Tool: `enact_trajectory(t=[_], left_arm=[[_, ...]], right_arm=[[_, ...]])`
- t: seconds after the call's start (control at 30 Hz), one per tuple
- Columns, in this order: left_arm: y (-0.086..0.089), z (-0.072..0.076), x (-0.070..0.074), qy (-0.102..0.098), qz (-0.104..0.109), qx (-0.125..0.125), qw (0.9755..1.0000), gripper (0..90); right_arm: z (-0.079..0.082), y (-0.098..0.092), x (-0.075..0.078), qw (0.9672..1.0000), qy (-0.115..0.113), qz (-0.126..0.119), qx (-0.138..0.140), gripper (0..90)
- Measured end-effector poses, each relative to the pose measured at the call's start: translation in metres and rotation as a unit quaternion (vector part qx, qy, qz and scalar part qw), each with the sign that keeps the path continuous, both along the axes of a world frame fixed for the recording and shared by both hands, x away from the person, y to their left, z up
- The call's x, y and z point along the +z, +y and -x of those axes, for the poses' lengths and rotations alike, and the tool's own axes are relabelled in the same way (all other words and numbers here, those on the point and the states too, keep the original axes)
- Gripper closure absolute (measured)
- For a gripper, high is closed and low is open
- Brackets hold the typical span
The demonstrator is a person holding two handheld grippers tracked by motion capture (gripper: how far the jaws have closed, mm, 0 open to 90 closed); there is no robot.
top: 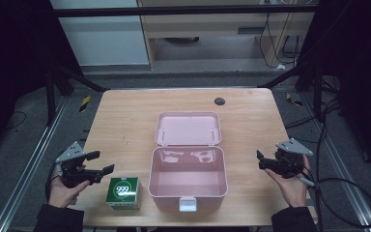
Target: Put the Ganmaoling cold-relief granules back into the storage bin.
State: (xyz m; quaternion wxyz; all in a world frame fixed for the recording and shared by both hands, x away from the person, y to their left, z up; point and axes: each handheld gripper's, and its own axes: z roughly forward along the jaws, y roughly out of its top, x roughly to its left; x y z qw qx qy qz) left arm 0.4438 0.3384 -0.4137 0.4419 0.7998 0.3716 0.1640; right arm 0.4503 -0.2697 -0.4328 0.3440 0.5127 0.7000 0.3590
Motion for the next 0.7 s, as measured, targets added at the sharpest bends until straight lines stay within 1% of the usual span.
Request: enact_trajectory(t=[0.07, 0.13, 0.17, 0.2, 0.23, 0.27, 0.3, 0.33, 0.5, 0.53, 0.57, 0.63, 0.67, 0.7], left_arm=[[-0.001, 0.002, 0.003, 0.001, -0.005, -0.014, 0.9999, 15.4], [-0.002, 0.003, 0.006, -0.002, -0.023, -0.025, 0.9994, 15.2], [-0.002, 0.003, 0.006, -0.002, -0.023, -0.025, 0.9994, 15.2], [-0.003, 0.004, 0.011, -0.003, -0.04, -0.035, 0.9986, 15.0], [-0.003, 0.004, 0.013, -0.001, -0.05, -0.04, 0.9979, 14.7], [-0.003, 0.004, 0.013, -0.001, -0.05, -0.04, 0.9979, 14.4], [-0.004, 0.004, 0.017, 0.002, -0.068, -0.048, 0.9965, 14.3], [-0.005, 0.004, 0.019, 0.002, -0.077, -0.052, 0.9957, 14.0], [-0.008, 0.004, 0.025, 0.012, -0.101, -0.084, 0.9913, 13.1], [-0.008, 0.004, 0.025, 0.012, -0.101, -0.084, 0.9913, 12.9], [-0.01, 0.004, 0.027, 0.017, -0.109, -0.096, 0.9892, 12.7], [-0.011, 0.004, 0.028, 0.022, -0.124, -0.109, 0.986, 12.7], [-0.011, 0.004, 0.028, 0.022, -0.124, -0.109, 0.986, 12.7], [-0.012, 0.005, 0.029, 0.025, -0.131, -0.115, 0.9843, 12.7]], right_arm=[[-0.001, 0.0, 0.0, 1.0, 0.004, 0.006, 0.002, 8.6], [-0.001, 0.0, 0.0, 1.0, 0.006, 0.007, 0.002, 8.5], [-0.001, 0.0, 0.0, 0.9999, 0.006, 0.008, 0.003, 8.5], [0.0, 0.0, 0.0, 0.9999, 0.005, 0.011, 0.004, 8.5], [0.0, -0.001, 0.001, 0.9999, 0.005, 0.013, 0.006, 8.3], [0.0, -0.001, 0.001, 0.9999, 0.005, 0.012, 0.006, 8.2], [0.0, -0.001, 0.001, 0.9999, 0.005, 0.012, 0.007, 7.8], [0.0, -0.001, 0.002, 0.9999, 0.005, 0.012, 0.008, 7.6], [0.001, -0.001, 0.002, 0.9998, 0.005, 0.015, 0.013, 7.0], [0.001, -0.001, 0.002, 0.9998, 0.007, 0.015, 0.014, 6.9], [0.001, 0.0, 0.001, 0.9997, 0.007, 0.017, 0.014, 6.7], [0.0, 0.0, 0.001, 0.9996, 0.007, 0.02, 0.017, 6.6], [0.001, 0.0, 0.001, 0.9996, 0.008, 0.021, 0.018, 6.5], [0.001, 0.0, 0.001, 0.9995, 0.008, 0.022, 0.018, 6.4]])
